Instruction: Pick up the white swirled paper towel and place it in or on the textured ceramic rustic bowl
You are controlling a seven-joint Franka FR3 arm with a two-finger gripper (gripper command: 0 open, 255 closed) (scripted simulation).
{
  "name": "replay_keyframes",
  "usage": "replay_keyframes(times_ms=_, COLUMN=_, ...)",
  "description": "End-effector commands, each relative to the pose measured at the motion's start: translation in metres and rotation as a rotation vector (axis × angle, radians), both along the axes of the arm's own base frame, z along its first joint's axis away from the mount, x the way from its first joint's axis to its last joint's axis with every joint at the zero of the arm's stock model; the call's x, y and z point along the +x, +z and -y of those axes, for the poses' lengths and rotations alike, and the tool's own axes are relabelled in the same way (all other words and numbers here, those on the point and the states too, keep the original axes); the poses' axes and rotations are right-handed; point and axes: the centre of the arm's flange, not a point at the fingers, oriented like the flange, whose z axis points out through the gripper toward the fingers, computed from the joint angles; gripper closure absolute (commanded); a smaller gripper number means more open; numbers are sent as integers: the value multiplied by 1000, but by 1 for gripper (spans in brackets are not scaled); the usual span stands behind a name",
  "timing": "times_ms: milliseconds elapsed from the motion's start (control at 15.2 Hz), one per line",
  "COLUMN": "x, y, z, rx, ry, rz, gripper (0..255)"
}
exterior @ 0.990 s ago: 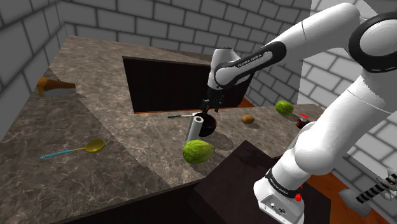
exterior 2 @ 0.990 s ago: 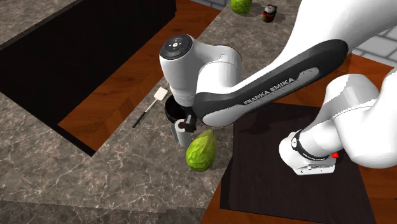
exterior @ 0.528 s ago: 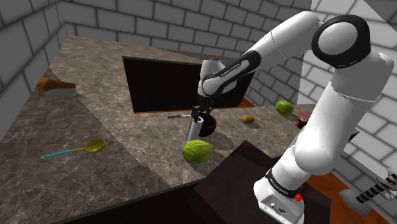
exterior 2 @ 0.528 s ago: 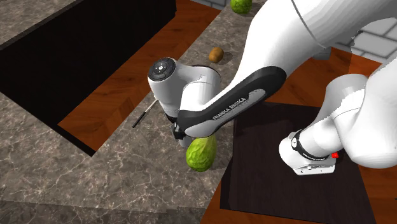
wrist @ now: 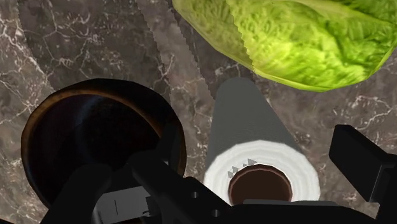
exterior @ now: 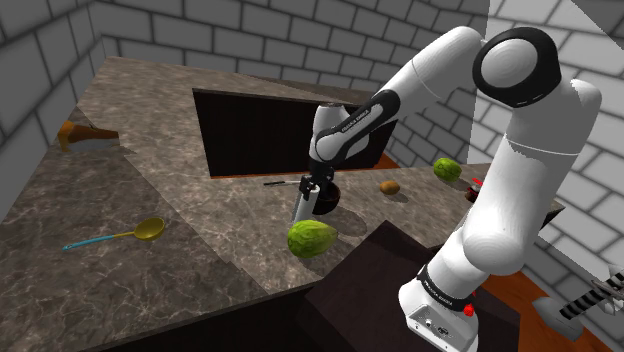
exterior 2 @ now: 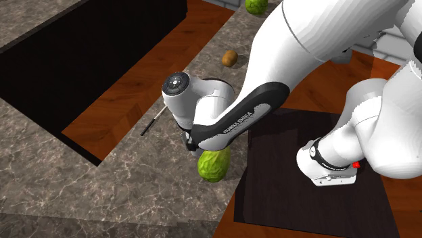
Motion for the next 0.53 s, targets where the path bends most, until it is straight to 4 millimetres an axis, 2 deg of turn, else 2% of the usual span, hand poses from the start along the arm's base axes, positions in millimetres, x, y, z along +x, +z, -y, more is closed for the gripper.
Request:
replay_keyframes(times_ms=0, x=0, y=-1, z=0, rx=0, ry=0, rz=0, gripper=0)
replay_keyframes(times_ms=264, x=0, y=-1, z=0, rx=0, ry=0, rz=0, gripper=0)
replay_keyframes(times_ms=330, x=0, y=-1, z=0, rx=0, ry=0, rz=0, gripper=255)
replay_keyframes(times_ms=462, x=0, y=-1, z=0, rx=0, ry=0, rz=0, gripper=255)
